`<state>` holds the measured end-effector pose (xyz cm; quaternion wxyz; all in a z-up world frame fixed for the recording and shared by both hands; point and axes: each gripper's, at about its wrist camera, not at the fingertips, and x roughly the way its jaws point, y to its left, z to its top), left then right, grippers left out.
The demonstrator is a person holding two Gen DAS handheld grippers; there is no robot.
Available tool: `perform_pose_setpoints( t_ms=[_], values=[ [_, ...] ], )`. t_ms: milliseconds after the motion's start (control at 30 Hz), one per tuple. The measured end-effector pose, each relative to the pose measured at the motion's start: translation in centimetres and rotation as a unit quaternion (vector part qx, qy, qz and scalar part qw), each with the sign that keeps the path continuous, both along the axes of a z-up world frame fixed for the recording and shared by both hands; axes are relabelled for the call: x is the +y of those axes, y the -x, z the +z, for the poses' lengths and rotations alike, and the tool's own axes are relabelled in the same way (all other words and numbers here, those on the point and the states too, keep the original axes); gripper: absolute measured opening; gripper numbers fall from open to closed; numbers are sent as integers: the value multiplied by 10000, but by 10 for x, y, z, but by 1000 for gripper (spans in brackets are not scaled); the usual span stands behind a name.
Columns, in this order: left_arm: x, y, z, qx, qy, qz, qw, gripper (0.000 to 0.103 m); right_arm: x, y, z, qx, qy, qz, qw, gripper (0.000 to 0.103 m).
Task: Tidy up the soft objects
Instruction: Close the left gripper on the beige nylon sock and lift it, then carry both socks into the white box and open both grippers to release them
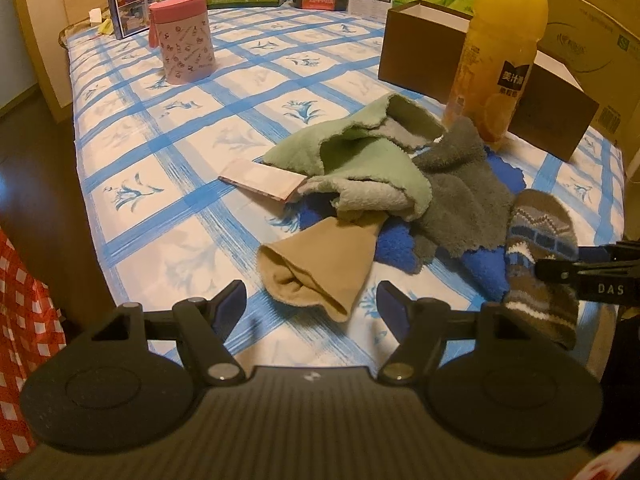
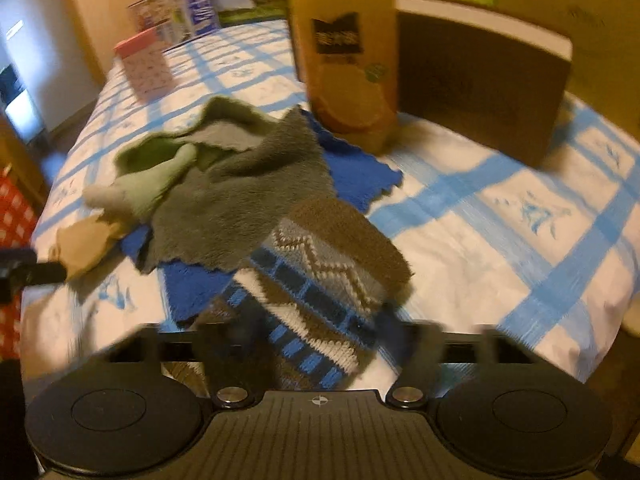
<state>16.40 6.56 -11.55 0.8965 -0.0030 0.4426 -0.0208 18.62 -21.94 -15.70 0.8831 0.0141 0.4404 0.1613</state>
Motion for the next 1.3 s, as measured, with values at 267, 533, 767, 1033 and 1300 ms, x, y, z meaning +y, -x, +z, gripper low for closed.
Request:
perform_pose_setpoints(
  t_ms=[267, 533, 767, 1033, 1300],
  values=[
    [-6, -19, -11, -1, -153, -130, 9998, 69, -24, 5, 17, -9, -327, -171, 9993, 12],
    [-14, -23, -15, -49, -253, -480, 9985, 14, -36, 13, 33, -12, -467, -258, 9986, 12],
    [-6, 10, 15, -188, 159, -534, 9983, 10, -49, 21, 56, -50, -607, -272, 9978, 12],
    [1, 38, 64, -569, 288, -510, 9967, 10, -69, 32, 87, -261, -753, -352, 9962, 12],
    [-15, 10, 101, -1016, 334, -699, 9918, 10, -96, 24, 115, -563, -710, -590, 9941, 12]
  ],
)
